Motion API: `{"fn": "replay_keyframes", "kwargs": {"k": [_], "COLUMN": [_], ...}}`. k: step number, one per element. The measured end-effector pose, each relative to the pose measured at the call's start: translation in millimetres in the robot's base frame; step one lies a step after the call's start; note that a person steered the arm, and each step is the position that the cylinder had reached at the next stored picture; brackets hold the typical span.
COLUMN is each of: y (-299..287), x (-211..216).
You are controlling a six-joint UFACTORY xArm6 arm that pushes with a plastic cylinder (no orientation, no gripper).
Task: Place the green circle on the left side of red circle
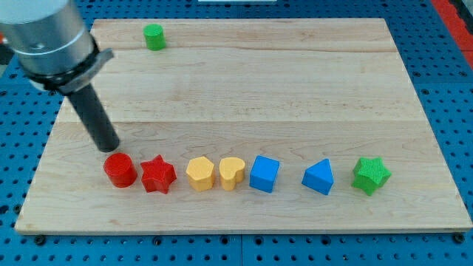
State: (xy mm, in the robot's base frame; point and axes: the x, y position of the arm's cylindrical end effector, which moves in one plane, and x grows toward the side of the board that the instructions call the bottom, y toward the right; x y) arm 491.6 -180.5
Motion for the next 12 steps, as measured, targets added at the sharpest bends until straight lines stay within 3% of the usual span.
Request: {"fn": "replay_keyframes", "kwargs": {"k": [3,4,6,7,8,10,11,12], "y": [4.7,13.0,129.7,95.6,29.8,5.3,12.5,24.8], "x": [23.1,-35.0,-223.4,-272.9,-256.3,-172.2,-187.2,-248.0]}}
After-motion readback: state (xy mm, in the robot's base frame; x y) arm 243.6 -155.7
